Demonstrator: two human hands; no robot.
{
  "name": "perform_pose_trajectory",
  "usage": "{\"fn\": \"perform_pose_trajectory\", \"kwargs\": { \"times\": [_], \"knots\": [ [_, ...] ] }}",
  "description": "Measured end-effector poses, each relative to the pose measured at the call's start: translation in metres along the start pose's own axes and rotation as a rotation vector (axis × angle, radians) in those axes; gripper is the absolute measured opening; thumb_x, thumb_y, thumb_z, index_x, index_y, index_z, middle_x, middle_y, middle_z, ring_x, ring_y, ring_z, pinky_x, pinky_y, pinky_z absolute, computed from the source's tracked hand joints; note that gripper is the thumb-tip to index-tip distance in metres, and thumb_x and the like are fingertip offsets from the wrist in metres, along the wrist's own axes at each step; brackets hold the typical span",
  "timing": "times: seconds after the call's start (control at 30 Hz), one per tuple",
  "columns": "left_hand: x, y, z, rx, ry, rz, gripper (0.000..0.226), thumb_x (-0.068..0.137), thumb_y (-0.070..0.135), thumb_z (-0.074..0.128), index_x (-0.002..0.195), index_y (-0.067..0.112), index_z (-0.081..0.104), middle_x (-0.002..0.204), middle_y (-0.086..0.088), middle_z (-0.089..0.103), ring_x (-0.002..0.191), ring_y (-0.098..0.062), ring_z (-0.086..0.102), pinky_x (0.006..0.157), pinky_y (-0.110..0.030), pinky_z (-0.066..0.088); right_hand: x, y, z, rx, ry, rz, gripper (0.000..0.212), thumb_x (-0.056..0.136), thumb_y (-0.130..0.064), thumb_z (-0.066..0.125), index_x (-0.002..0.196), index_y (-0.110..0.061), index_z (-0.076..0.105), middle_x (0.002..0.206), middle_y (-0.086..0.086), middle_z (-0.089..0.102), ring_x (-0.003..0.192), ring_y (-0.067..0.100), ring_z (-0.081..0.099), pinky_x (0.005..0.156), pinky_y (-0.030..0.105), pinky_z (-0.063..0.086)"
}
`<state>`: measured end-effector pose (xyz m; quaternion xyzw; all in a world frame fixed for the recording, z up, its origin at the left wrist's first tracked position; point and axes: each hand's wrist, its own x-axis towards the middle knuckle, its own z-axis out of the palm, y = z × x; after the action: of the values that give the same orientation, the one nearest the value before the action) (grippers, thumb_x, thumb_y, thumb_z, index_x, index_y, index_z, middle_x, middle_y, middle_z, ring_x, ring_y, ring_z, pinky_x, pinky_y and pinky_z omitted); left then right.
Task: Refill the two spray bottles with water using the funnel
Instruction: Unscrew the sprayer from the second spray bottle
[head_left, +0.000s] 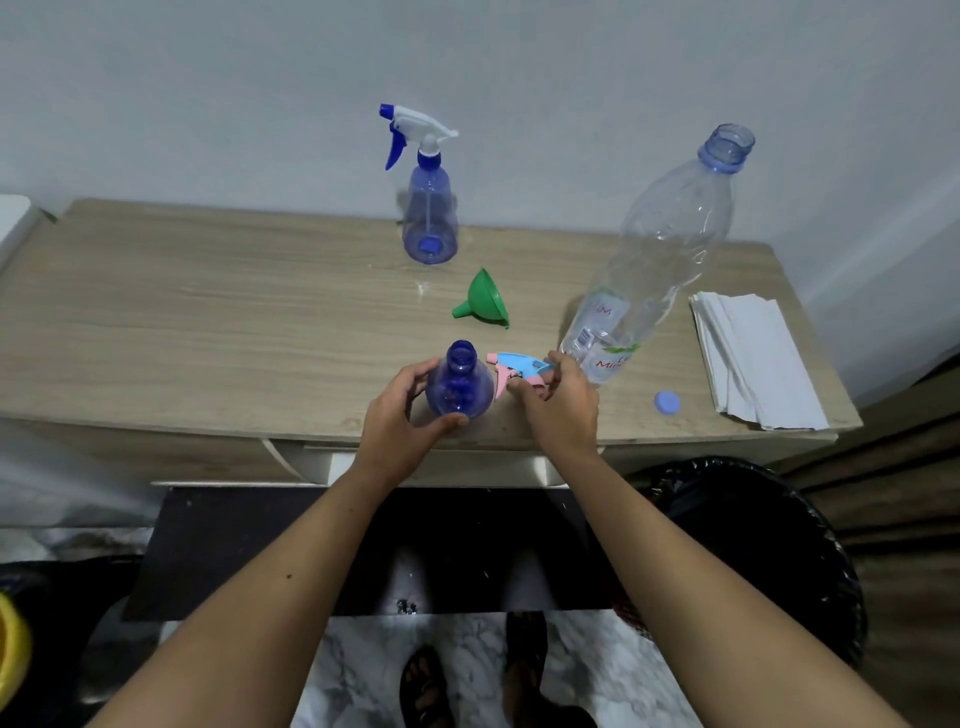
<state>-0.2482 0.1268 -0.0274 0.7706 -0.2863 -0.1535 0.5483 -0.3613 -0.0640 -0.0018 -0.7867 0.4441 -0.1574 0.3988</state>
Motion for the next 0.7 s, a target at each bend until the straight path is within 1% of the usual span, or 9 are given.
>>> {"fn": "perform_pose_trajectory", "kwargs": {
  "times": [0.1,0.2,0.27,0.37,0.47,0.53,0.6,0.67,0.7],
  "knots": [
    [0.0,-0.001,0.0,0.022,0.002,0.004,0.081,0.071,0.035,0.096,0.142,0.02,0.058,0.138,0.008,0.068,0.127,-0.009,0.065,0.109,-0.045,0.054,-0.001,-0.001,0.001,0.027,-0.009,0.009,0.065,0.085,-0.038,0.082,0.141,-0.018,0.055,0.118,0.004,0.068,0.115,0.027,0.061,0.102,0.046,0.049],
    [0.0,0.001,0.001,0.044,0.001,0.015,0.079,0.074,0.025,0.097,0.142,0.02,0.058,0.138,0.008,0.068,0.127,-0.006,0.064,0.109,-0.041,0.055,-0.004,0.001,0.001,0.039,-0.003,0.003,0.059,0.084,-0.037,0.083,0.134,-0.02,0.058,0.108,-0.001,0.067,0.107,0.024,0.064,0.098,0.046,0.052],
    [-0.001,0.002,0.0,0.047,-0.002,0.018,0.079,0.074,0.026,0.097,0.142,0.022,0.058,0.138,0.008,0.068,0.127,-0.006,0.064,0.108,-0.04,0.055,-0.006,0.003,0.0,0.047,0.01,-0.021,0.053,0.083,-0.036,0.083,0.129,-0.021,0.06,0.102,-0.002,0.066,0.099,0.023,0.065,0.096,0.047,0.053],
    [-0.002,0.003,-0.001,0.047,-0.002,0.011,0.08,0.074,0.028,0.097,0.143,0.021,0.057,0.139,0.007,0.067,0.128,-0.008,0.064,0.108,-0.041,0.055,-0.008,0.003,-0.004,0.061,0.011,-0.05,0.048,0.083,-0.033,0.082,0.124,-0.021,0.062,0.102,-0.002,0.066,0.094,0.021,0.065,0.094,0.045,0.054],
    [-0.002,0.005,-0.001,0.044,-0.019,-0.003,0.081,0.074,0.031,0.096,0.144,0.021,0.056,0.141,0.006,0.066,0.131,-0.011,0.063,0.109,-0.046,0.055,-0.011,0.001,-0.009,0.055,0.025,-0.1,0.044,0.084,-0.029,0.082,0.123,-0.018,0.065,0.108,-0.001,0.066,0.097,0.016,0.062,0.092,0.037,0.053],
    [-0.003,0.006,-0.001,0.043,-0.024,-0.008,0.082,0.074,0.033,0.096,0.145,0.021,0.056,0.142,0.006,0.065,0.132,-0.012,0.062,0.109,-0.047,0.055,-0.012,-0.002,-0.013,0.029,0.03,-0.15,0.041,0.086,-0.026,0.082,0.122,-0.017,0.065,0.114,-0.001,0.065,0.1,0.011,0.057,0.087,0.022,0.046],
    [-0.004,0.008,-0.001,0.041,-0.019,-0.008,0.081,0.074,0.032,0.096,0.144,0.022,0.056,0.141,0.006,0.066,0.131,-0.012,0.062,0.109,-0.047,0.054,-0.012,-0.008,-0.016,0.032,0.031,-0.183,0.038,0.086,-0.024,0.082,0.12,-0.017,0.066,0.115,-0.002,0.064,0.1,0.008,0.056,0.08,0.01,0.04],
    [-0.004,0.01,-0.001,0.038,-0.013,-0.007,0.081,0.073,0.034,0.096,0.143,0.023,0.056,0.14,0.006,0.066,0.13,-0.012,0.063,0.108,-0.047,0.055,-0.008,-0.016,-0.017,0.077,0.027,-0.202,0.037,0.086,-0.024,0.084,0.118,-0.017,0.068,0.112,-0.004,0.064,0.096,0.005,0.057,0.078,0.005,0.041],
    [-0.004,0.01,-0.001,0.032,-0.012,-0.004,0.082,0.073,0.038,0.095,0.143,0.023,0.056,0.14,0.005,0.066,0.129,-0.012,0.063,0.108,-0.047,0.055,-0.005,-0.02,-0.017,0.107,0.025,-0.213,0.037,0.085,-0.025,0.085,0.116,-0.018,0.069,0.111,-0.005,0.065,0.093,0.002,0.058,0.078,0.004,0.041]
  ]
}}
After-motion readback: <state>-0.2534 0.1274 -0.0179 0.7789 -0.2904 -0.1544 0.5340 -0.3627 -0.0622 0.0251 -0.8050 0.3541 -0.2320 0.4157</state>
